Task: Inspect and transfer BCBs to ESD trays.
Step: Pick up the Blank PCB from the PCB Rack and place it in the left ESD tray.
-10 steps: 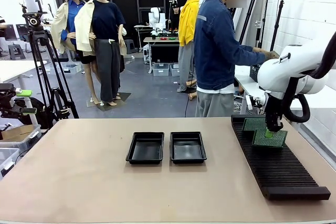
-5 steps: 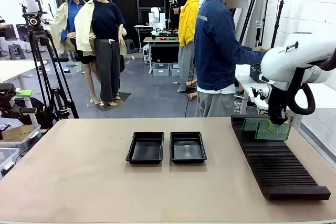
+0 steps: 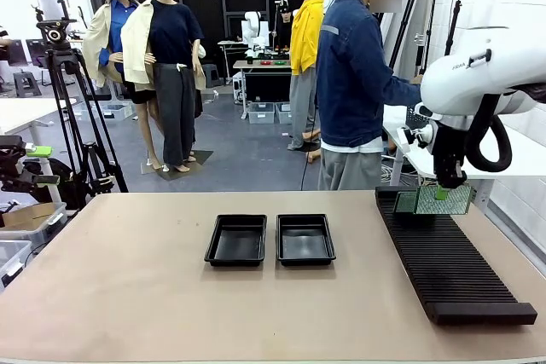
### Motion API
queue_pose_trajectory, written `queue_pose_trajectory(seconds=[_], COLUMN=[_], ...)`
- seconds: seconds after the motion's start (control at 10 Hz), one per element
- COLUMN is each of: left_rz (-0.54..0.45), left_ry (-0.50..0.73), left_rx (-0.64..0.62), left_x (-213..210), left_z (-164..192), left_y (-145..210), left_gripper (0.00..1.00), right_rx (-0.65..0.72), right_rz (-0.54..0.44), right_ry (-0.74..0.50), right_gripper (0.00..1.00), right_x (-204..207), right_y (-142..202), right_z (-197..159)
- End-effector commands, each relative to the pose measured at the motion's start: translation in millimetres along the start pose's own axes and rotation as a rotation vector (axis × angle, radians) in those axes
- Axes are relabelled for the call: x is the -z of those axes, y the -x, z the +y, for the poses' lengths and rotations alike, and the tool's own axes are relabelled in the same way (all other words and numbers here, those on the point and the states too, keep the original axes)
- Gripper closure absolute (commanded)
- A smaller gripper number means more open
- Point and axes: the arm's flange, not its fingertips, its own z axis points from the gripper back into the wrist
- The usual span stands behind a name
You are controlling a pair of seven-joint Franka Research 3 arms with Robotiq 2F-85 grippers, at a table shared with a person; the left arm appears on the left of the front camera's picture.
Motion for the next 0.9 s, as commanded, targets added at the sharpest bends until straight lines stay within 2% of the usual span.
queue_pose_trajectory(seconds=[0.0,0.2,0.3,0.8], left_rz=[-0.003,-0.003,-0.003,-0.003], left_ry=[-0.003,-0.003,-0.003,-0.003], left_rx=[0.001,0.001,0.001,0.001], left_x=[-1,-1,-1,-1], left_z=[-1,-1,-1,-1], left_y=[-1,-1,-1,-1], left_gripper=[0.00,0.00,0.00,0.00], right_rx=[0.003,-0.006,0.031,0.455], right_rz=[0.046,0.063,0.066,-0.011], right_ry=[0.036,0.056,0.064,0.024], right_gripper=[1.00,1.00,1.00,1.00], right_x=[-12,-23,-27,-46], right_y=[-9,-16,-19,-48], right_z=[14,25,30,49])
